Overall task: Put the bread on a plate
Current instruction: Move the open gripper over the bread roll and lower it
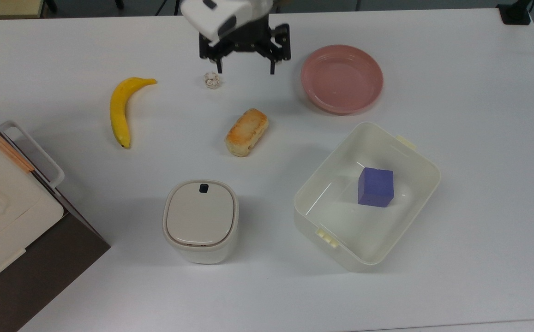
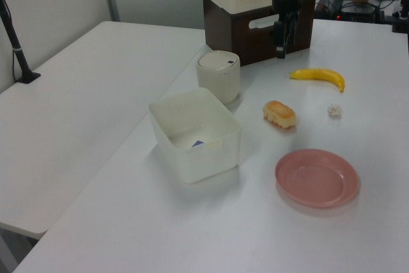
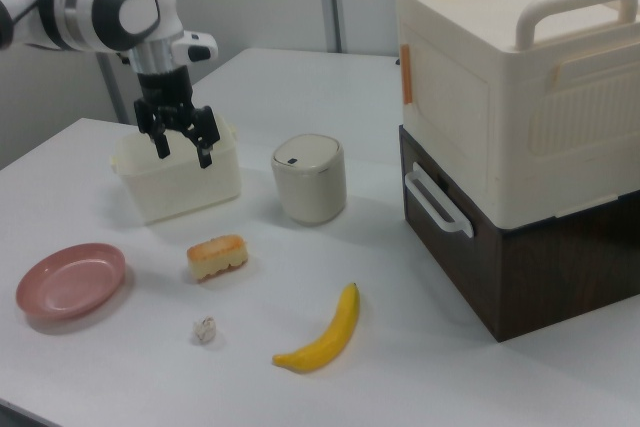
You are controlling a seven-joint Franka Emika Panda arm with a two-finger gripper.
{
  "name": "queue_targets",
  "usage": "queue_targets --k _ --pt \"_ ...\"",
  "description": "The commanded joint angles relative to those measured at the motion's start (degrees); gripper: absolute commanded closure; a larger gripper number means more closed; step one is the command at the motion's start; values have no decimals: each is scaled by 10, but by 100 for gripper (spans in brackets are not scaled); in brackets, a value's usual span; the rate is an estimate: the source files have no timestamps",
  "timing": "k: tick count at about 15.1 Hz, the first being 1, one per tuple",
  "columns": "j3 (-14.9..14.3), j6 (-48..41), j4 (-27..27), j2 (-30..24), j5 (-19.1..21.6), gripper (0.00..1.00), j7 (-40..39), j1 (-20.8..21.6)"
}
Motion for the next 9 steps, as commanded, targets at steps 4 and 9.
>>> queue_targets --k 4,9 --pt "-3 28 -16 41 -9 0 11 12" --pt "-3 105 -81 42 -26 0 12 17"
